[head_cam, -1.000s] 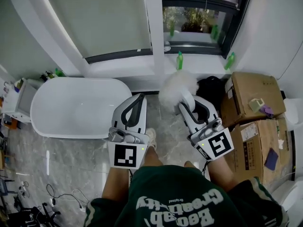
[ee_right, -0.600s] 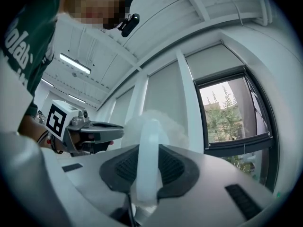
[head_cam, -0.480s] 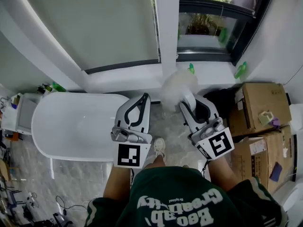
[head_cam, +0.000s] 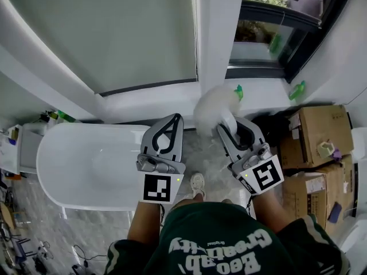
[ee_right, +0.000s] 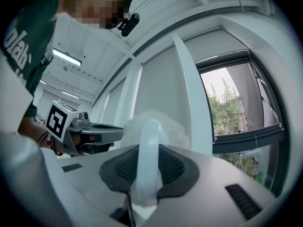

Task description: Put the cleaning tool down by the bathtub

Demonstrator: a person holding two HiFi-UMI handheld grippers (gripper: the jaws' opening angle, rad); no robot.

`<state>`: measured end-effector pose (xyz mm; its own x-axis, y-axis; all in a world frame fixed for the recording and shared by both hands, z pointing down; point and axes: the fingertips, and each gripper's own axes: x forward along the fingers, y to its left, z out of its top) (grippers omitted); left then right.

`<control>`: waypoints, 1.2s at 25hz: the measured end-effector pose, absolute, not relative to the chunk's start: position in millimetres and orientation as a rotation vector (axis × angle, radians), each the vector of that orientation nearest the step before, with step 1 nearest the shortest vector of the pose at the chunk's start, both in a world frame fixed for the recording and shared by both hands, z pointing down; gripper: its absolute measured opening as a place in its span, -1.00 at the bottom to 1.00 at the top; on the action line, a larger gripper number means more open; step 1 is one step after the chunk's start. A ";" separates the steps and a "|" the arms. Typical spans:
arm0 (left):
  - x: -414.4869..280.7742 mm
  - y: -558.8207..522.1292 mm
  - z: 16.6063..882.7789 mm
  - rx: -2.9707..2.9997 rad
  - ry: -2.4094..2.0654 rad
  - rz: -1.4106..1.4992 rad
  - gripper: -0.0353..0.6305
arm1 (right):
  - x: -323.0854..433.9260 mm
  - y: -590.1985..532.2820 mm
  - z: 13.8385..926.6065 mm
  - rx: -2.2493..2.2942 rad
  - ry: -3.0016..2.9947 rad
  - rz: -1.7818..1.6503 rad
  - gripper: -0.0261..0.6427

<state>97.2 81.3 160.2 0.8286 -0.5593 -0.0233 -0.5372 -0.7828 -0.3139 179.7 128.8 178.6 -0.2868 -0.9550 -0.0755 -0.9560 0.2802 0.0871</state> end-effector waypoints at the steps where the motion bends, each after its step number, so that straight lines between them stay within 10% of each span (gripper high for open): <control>1: 97.1 72.9 162.3 -2.712 0.832 -0.102 -0.87 | 179.6 121.2 180.6 -1.880 2.509 0.172 -0.64; 30: 91.4 -30.5 183.9 -2.776 0.945 -0.057 -0.87 | 175.6 26.5 195.0 -1.899 2.526 0.105 -0.64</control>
